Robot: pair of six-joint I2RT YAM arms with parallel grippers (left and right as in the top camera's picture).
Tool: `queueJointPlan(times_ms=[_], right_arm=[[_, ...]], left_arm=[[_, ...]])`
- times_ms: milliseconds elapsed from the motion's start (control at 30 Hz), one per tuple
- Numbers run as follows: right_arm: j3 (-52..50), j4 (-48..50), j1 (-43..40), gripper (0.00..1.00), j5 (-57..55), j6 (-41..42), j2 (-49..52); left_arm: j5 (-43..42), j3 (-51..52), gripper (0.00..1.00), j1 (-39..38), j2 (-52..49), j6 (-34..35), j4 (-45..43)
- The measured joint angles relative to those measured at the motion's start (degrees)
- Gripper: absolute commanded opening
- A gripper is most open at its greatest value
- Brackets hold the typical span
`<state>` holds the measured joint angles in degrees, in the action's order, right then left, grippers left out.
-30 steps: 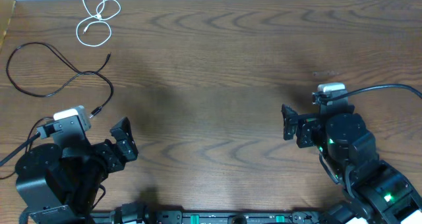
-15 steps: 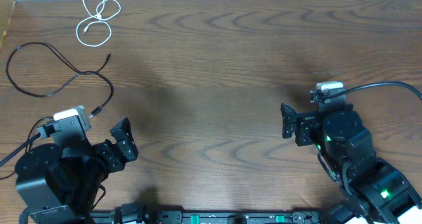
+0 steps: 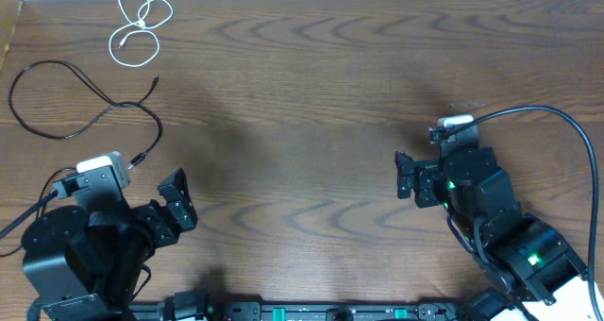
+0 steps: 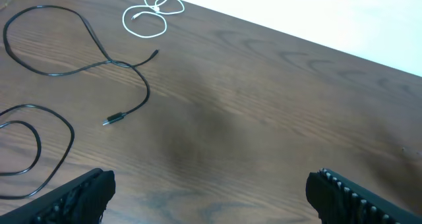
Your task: Untangle cables
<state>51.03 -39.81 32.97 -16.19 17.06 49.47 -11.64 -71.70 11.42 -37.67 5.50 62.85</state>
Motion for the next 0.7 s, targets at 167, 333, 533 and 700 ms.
queueJointPlan(times_ms=[167,333,533,700], right_arm=[[0.02,-1.62,0.0,0.99,-4.61,-2.29,-2.32],[1.86,-4.55,0.0,0.99,-9.49,-3.39,-8.28],[3.78,-5.11,0.0,0.99,-11.72,-3.89,-16.79],[3.82,-6.08,0.0,0.99,-12.17,-3.89,-19.02]], left_arm=[[0.0,0.0,0.98,0.0,0.0,0.0,0.0],[0.0,0.0,0.98,0.0,0.0,0.0,0.02],[0.0,0.0,0.98,0.0,0.0,0.0,0.04],[0.0,0.0,0.98,0.0,0.0,0.0,0.02]])
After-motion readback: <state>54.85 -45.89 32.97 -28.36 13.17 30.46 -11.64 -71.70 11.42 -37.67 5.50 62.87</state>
